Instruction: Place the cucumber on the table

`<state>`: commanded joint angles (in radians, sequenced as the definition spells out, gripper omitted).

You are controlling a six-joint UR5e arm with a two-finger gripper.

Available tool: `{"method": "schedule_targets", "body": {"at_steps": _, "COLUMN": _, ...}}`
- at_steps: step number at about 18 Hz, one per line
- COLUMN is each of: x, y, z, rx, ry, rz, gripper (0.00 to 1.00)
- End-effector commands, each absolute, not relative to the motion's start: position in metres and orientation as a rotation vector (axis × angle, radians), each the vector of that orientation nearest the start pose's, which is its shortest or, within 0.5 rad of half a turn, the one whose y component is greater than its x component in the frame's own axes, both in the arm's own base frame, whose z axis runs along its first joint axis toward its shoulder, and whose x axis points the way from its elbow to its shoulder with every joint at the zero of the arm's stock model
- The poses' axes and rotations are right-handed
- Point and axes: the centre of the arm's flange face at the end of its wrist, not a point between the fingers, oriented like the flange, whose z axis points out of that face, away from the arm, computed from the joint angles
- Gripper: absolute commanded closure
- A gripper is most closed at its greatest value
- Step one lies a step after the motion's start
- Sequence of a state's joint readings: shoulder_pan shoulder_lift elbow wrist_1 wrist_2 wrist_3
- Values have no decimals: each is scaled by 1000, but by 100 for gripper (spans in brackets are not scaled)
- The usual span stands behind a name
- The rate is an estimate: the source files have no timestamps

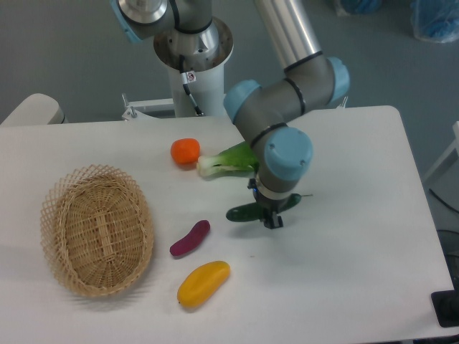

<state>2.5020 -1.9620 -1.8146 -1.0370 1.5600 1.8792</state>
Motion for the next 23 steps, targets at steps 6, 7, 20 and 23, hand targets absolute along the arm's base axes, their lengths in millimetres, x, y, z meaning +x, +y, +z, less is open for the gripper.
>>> {"method": "schedule_targets", "body": {"at_steps": 6, "x": -335, "y": 457, "z": 202, "rx": -2804, "ry": 1443, "rz": -166, "gripper": 74}}
{"method": "schedule_targets", "body": {"at_steps": 7, "x": -335, "y": 457, "z": 202, "rx": -2805, "ry": 1441, "rz": -166, "gripper": 69}}
{"method": "schedule_targets", "body": {"at_steps": 20, "x": -365, "y": 476, "z": 237, "rx": -2888, "ry": 1267, "rz": -42, "gripper": 0}}
{"method": "schedule_targets", "body": {"at_steps": 23, "x": -387, "y": 487, "z": 251, "rx": -2881, "ry": 1251, "rz": -3, "gripper": 0}}
